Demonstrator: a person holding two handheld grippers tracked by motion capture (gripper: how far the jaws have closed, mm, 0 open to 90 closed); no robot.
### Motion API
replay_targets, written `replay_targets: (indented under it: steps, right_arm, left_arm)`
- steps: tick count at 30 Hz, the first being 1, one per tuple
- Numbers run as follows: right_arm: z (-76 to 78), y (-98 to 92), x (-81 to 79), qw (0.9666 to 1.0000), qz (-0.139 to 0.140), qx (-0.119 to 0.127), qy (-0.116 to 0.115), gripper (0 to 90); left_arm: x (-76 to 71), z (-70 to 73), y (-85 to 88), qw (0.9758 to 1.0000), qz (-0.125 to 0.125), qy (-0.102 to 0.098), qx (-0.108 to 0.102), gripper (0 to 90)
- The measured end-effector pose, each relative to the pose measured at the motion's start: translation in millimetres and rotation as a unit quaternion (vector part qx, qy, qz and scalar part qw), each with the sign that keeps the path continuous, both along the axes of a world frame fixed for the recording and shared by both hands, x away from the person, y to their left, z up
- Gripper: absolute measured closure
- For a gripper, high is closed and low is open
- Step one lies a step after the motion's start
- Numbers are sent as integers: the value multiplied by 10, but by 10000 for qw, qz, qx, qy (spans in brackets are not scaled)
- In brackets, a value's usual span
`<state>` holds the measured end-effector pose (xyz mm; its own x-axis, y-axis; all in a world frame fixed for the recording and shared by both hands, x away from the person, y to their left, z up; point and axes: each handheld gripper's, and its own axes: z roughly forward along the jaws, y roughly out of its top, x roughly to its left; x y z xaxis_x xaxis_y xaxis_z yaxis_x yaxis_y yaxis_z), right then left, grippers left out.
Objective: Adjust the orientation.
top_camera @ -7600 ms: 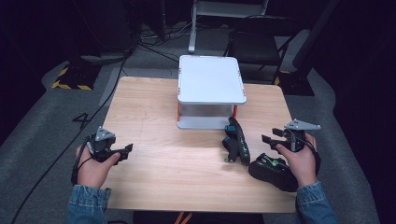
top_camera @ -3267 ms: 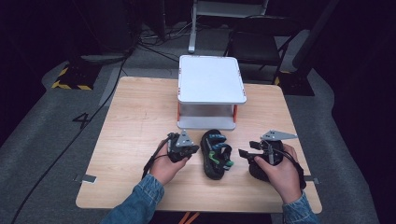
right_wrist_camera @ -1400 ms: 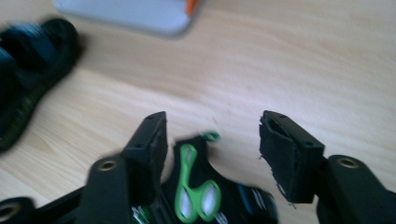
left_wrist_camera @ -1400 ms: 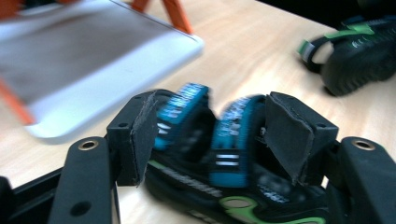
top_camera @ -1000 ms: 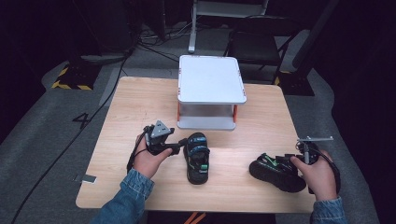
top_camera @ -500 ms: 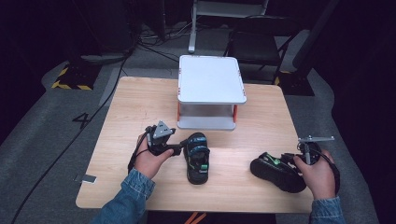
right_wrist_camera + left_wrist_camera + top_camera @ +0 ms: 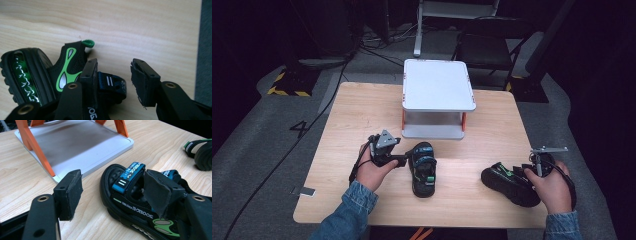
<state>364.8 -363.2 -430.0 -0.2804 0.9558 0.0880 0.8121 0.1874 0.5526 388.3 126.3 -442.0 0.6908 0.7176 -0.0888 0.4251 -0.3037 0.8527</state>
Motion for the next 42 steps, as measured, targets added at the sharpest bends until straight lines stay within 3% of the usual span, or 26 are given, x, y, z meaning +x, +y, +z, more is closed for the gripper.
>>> replay_targets:
  steps: [2,5,7,10,11,14,17,20,24,27,31,34,35,37,38,39,41,42]
  right_arm:
    - [113,-9,-54,9999,76,143,34,563]
    - [242,-5,-140,9995,224,153,144,482]
    - [227,11,-171,9987,353,1,364,426]
    - [192,-4,-174,9993,127,16,341,422]
    - [167,-19,-165,9990,68,-61,431,415]
    - [90,-101,-135,9974,-200,370,590,428]
    - [51,-134,-111,9941,-230,725,769,540]
    - [23,-130,-92,9917,-132,931,875,623]
    - [59,-67,-110,9915,166,862,959,715]
    - [146,-40,-126,9915,333,877,900,793]
    - [296,68,-174,9908,639,1071,533,835]
    - [424,265,-215,9912,1015,855,-38,841]
    - [464,330,-225,9894,1177,800,-275,840]
    - [512,450,-233,9801,1636,777,-811,837]
    - [511,538,-217,9725,1872,804,-1131,835]
    - [492,625,-201,9655,2100,805,-1315,834]
    - [413,810,-146,9574,2415,683,-1427,828]
    - [351,901,-112,9516,2603,597,-1519,828]
  left_arm:
    - [4,3,1,10000,-8,-1,-29,322]
    - [16,-10,-1,10000,-3,20,-7,321]
    - [21,-21,-18,10000,-26,42,12,321]
    - [16,-31,-50,9999,-84,49,28,318]
    - [17,-30,-52,9999,-103,37,55,317]
    - [19,-34,-55,9999,-92,56,70,316]
    - [27,-45,-58,9999,-95,63,92,315]
    - [23,-52,-74,9998,-117,75,119,315]
    - [22,-51,-82,9998,-118,72,128,314]
    - [28,-49,-74,9999,-97,69,112,314]
    - [38,-52,-61,9999,-45,83,70,315]
    - [43,-48,-47,10000,-28,56,66,315]
    - [42,-47,-42,10000,-24,56,57,315]
    - [36,-45,-22,10000,-18,41,73,315]
    - [27,-49,-16,10000,14,49,51,315]
    - [20,-49,2,9999,32,28,102,315]
    - [-1,-55,36,9999,70,59,70,315]
    - [-12,-55,59,9999,106,62,70,315]
